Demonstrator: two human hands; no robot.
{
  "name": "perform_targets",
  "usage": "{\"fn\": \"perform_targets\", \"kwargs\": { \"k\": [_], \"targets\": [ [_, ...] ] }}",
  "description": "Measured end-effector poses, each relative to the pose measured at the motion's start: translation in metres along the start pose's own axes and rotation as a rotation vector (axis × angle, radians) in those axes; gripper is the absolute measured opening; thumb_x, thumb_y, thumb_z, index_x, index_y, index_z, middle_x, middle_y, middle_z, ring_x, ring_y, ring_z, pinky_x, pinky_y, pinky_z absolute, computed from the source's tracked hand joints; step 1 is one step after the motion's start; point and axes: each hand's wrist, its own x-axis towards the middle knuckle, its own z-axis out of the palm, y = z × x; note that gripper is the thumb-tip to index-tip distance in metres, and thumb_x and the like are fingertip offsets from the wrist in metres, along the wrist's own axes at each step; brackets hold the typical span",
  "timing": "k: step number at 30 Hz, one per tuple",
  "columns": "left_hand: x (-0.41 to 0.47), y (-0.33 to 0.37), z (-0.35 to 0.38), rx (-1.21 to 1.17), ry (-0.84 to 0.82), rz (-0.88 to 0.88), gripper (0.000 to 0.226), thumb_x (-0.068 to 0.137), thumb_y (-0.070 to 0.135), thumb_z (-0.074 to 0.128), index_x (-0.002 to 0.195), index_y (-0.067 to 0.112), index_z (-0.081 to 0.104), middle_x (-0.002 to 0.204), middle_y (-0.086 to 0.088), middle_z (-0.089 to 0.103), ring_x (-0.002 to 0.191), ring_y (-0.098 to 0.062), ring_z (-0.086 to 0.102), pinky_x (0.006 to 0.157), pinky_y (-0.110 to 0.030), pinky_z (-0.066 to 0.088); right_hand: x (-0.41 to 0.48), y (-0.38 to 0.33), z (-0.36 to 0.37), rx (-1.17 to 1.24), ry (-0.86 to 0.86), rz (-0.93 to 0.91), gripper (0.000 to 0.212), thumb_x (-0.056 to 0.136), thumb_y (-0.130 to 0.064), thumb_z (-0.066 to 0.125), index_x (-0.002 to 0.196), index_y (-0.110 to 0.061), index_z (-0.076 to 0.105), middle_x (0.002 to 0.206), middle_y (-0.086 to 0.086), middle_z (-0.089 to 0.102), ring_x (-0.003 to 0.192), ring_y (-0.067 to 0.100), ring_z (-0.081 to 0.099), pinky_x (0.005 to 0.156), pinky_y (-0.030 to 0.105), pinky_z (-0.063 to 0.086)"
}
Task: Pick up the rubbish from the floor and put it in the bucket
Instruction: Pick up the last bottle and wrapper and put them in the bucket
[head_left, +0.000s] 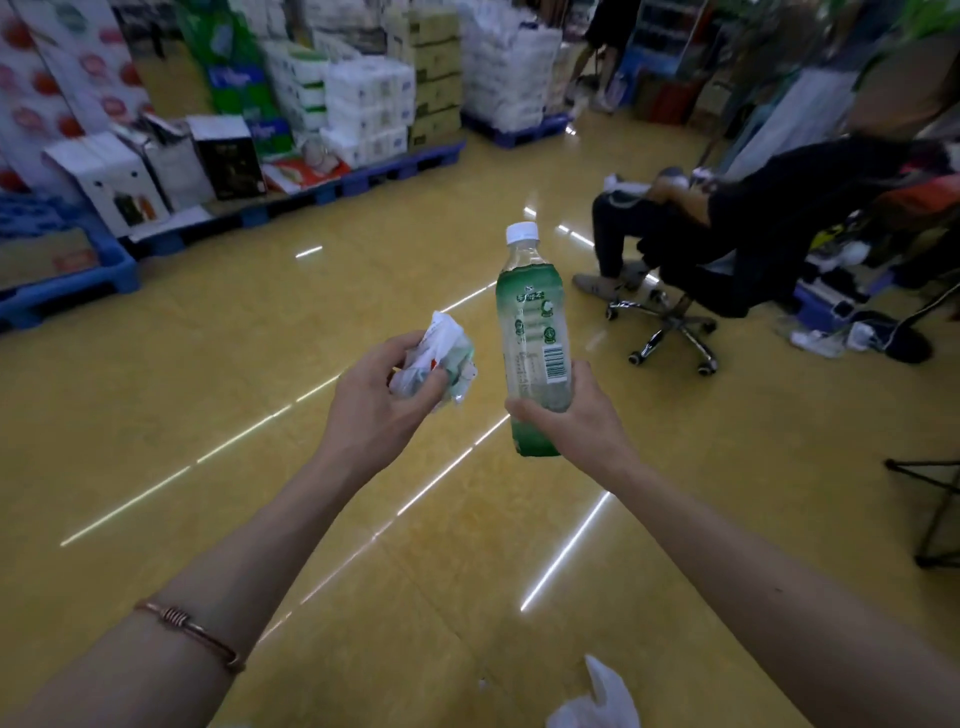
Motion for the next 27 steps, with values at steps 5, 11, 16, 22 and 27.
{"fn": "perform_targets", "kwargs": {
  "k": [5,11,16,22,27],
  "targets": [
    [0.002,0.051,-0.013,-0.042,-0.024,0.063,0.028,0.085,0.027,0.064,0.112,0.031,0.056,0.082,0.016,0.057,0.062,0.004,0.055,0.053,-0.006,0.041,-0.021,-0.034,-0.030,0.021,0.068,-0.043,0.053,0.074,-0.037,0.077,0.116,-0.025,0.048,0.108,-0.007,0.061,0.099,0.009,0.062,0.075,0.024,0.056],
    [-0.013,0.091,-0.011,-0.077,-0.049,0.118,0.023,0.086,0.032,0.062,0.108,0.030,0.055,0.082,0.020,0.057,0.070,-0.001,0.057,0.060,-0.020,0.045,-0.056,-0.055,-0.061,0.037,0.108,-0.059,0.051,0.074,-0.057,0.068,0.112,-0.028,0.051,0.107,-0.005,0.063,0.094,0.007,0.065,0.077,0.029,0.058],
    [-0.031,0.109,-0.010,-0.151,-0.086,0.210,0.023,0.087,0.026,0.063,0.104,0.035,0.051,0.096,0.015,0.057,0.087,-0.013,0.060,0.070,-0.025,0.050,-0.082,-0.060,-0.069,0.090,0.149,-0.037,0.040,0.083,-0.054,0.061,0.110,-0.025,0.055,0.105,0.001,0.065,0.088,0.012,0.068,0.073,0.034,0.060],
    [-0.055,0.118,-0.009,-0.167,-0.106,0.278,0.029,0.085,0.025,0.066,0.100,0.044,0.049,0.113,0.000,0.057,0.095,-0.018,0.061,0.071,-0.020,0.048,-0.112,-0.053,-0.074,0.252,0.121,0.051,0.041,0.082,-0.041,0.068,0.114,-0.021,0.053,0.110,0.005,0.064,0.096,0.020,0.068,0.081,0.041,0.058],
    [-0.085,0.128,-0.009,-0.174,-0.111,0.224,0.028,0.085,0.025,0.066,0.099,0.040,0.049,0.101,0.005,0.061,0.078,-0.003,0.059,0.055,-0.007,0.043,-0.132,-0.048,-0.085,0.273,0.090,0.050,0.063,0.067,-0.043,0.074,0.118,-0.018,0.048,0.108,0.002,0.061,0.095,0.016,0.066,0.074,0.032,0.057]
  ]
}}
